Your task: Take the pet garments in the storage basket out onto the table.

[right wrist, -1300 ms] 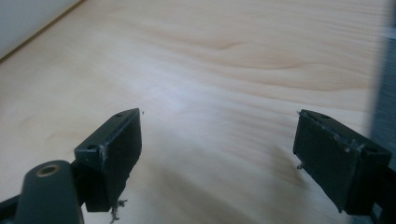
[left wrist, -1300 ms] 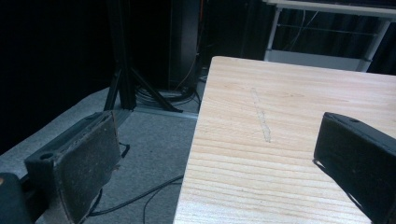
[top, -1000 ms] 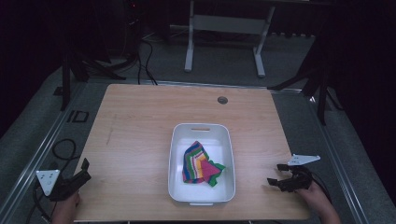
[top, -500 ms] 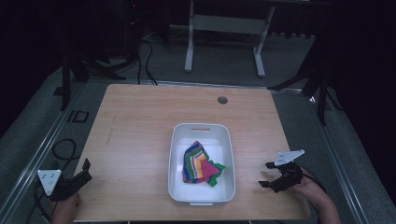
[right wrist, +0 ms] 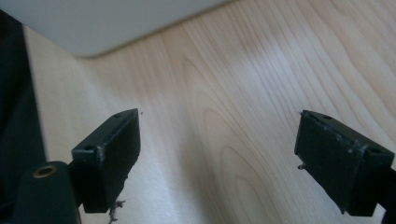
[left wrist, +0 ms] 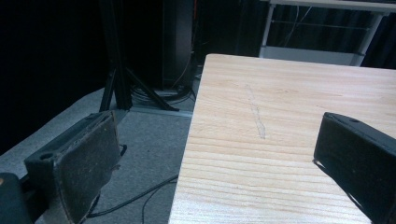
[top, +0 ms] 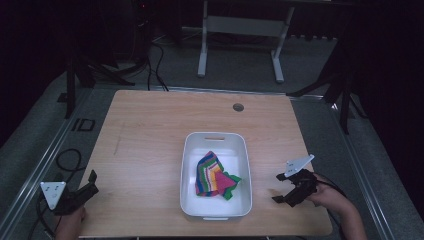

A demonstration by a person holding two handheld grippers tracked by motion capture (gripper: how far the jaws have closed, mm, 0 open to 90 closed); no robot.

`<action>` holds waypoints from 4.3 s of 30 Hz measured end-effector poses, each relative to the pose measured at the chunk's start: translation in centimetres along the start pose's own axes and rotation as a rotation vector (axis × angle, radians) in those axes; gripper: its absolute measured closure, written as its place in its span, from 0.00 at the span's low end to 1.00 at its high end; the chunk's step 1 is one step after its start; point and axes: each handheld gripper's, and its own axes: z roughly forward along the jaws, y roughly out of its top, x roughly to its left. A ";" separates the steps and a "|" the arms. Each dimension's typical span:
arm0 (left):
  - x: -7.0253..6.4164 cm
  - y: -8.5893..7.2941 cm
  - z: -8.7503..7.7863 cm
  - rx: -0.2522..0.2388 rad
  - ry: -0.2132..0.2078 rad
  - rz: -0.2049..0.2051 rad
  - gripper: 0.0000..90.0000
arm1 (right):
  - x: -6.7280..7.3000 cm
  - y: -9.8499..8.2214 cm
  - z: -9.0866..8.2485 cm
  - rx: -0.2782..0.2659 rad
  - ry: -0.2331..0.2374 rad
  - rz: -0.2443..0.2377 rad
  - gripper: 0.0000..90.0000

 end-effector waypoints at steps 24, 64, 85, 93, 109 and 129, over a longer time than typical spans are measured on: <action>0.0 0.0 0.0 0.001 -0.005 0.000 0.01 | 3.5 10.5 -2.8 0.015 0.047 -0.162 0.15; 0.1 0.0 0.0 -0.003 -0.012 -0.007 0.01 | 4.2 18.6 9.6 0.121 0.126 -0.264 0.19; 0.1 0.0 0.0 -0.004 -0.014 -0.006 0.01 | 5.8 19.9 15.7 0.363 -0.010 -0.323 0.36; 0.1 0.0 0.0 -0.003 -0.013 -0.006 0.01 | 5.7 20.3 14.0 0.287 -0.055 -0.300 0.82; 0.1 0.0 0.0 -0.001 -0.012 -0.007 0.01 | 5.5 22.9 5.9 0.098 -0.046 -0.293 0.83; 0.1 0.0 0.0 -0.002 -0.010 -0.010 0.01 | 5.1 24.7 -3.2 0.028 -0.126 -0.348 0.83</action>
